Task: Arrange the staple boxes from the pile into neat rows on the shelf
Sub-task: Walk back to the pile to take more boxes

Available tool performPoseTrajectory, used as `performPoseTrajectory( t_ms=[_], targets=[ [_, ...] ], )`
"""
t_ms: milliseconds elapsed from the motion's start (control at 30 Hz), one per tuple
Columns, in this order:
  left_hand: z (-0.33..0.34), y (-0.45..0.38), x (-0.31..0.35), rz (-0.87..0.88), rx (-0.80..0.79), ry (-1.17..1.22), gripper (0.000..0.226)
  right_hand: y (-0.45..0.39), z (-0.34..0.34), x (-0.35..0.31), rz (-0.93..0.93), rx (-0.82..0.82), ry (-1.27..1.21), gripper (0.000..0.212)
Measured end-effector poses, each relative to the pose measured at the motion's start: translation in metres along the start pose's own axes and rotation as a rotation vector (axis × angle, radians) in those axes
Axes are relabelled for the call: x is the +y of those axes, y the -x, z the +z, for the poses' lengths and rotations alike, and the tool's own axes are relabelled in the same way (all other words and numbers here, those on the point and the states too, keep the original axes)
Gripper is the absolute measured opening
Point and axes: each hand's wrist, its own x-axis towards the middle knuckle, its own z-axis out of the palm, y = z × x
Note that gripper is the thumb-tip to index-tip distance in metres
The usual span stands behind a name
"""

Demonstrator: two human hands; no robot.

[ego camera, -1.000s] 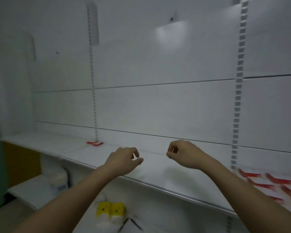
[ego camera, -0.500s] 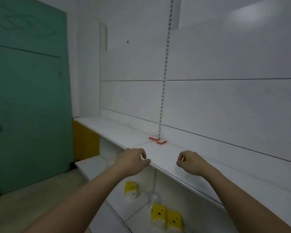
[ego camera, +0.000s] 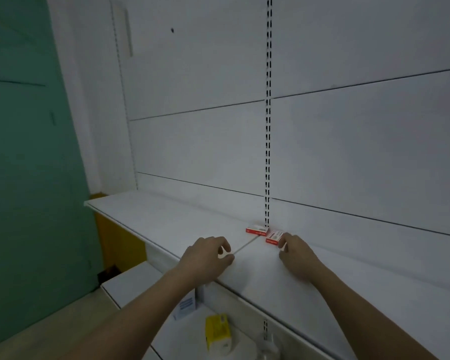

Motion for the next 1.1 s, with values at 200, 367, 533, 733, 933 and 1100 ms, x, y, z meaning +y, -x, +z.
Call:
performPoseTrajectory(
  t_ms=[200, 367, 533, 733, 933, 1100],
  targets=[
    [0.031, -0.059, -0.02, 0.057, -0.078, 0.019, 0.033, -0.046, 0.012, 0.011, 0.036, 0.1, 0.179, 0.042],
    [0.056, -0.114, -0.03, 0.146, -0.113, 0.104, 0.038, -0.069, 0.026, 0.004, 0.147, -0.005, 0.263, 0.046],
    [0.083, -0.17, -0.029, 0.292, -0.065, 0.175, 0.047, -0.085, 0.036, -0.004, 0.333, 0.028, 0.252, 0.046],
    [0.089, -0.247, -0.026, 0.574, -0.303, 0.087, 0.044, -0.091, 0.054, 0.002, 0.321, 0.177, 0.297, 0.055],
    [0.096, -0.276, -0.044, 0.67, -0.433, 0.374, 0.037, -0.092, 0.035, 0.015, 0.18, 0.111, 0.182, 0.048],
    [0.099, -0.289, -0.052, 0.709, -0.458, 0.42, 0.023, -0.09, 0.037, 0.012, 0.214, 0.145, 0.158, 0.044]
  ],
)
